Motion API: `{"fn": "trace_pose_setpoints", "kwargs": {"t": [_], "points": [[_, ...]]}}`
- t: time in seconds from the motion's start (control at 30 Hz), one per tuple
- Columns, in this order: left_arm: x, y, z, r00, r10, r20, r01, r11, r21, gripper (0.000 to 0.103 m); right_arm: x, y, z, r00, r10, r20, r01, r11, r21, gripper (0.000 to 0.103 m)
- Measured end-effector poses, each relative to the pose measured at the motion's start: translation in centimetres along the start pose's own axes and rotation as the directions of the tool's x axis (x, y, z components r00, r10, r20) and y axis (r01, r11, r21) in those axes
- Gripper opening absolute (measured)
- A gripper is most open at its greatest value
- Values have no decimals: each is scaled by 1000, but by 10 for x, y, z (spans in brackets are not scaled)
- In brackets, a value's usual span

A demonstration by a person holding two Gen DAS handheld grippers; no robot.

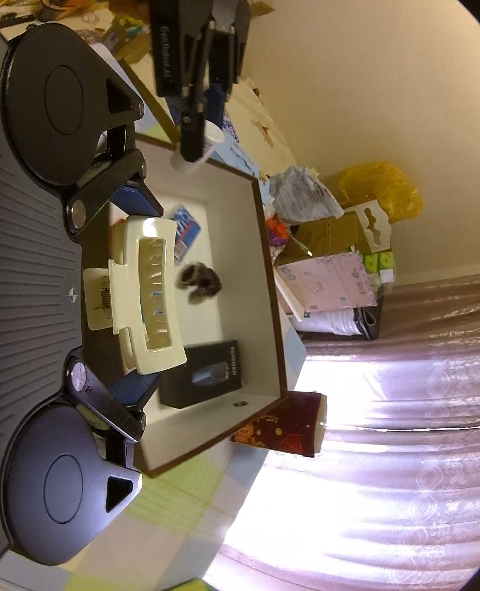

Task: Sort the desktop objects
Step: 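Lower the pill bottle and hair clip into the brown box and open both tools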

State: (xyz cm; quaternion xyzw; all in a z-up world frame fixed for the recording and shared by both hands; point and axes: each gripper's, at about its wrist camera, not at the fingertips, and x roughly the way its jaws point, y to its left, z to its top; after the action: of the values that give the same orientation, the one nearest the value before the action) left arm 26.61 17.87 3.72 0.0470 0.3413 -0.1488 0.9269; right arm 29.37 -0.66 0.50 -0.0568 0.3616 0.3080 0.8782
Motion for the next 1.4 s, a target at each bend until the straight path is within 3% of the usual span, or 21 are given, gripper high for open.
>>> {"fn": "trace_pose_setpoints", "kwargs": {"t": [0.17,0.47,0.73,1.0,1.2,1.4], "points": [[25,15,9,999,13,-33,-13,1000,-6,23,34,-21,20,998,-37,-46,37,999,8,84],[73,28,14,991,-9,-135,11,1000,13,23,90,-57,19,978,-98,-184,77,990,-119,84],[103,34,10,981,-21,-195,21,1000,-3,23,117,-76,19,960,-80,-268,70,996,-46,84],[121,35,9,974,-38,-224,37,999,-9,23,134,-64,11,928,-224,-298,126,940,-316,84],[134,34,5,967,-44,-252,43,999,-10,23,144,-67,6,907,-249,-339,107,916,-387,84],[140,33,2,960,-48,-274,47,999,-12,23,149,-68,5,902,-246,-354,82,904,-420,84]]}}
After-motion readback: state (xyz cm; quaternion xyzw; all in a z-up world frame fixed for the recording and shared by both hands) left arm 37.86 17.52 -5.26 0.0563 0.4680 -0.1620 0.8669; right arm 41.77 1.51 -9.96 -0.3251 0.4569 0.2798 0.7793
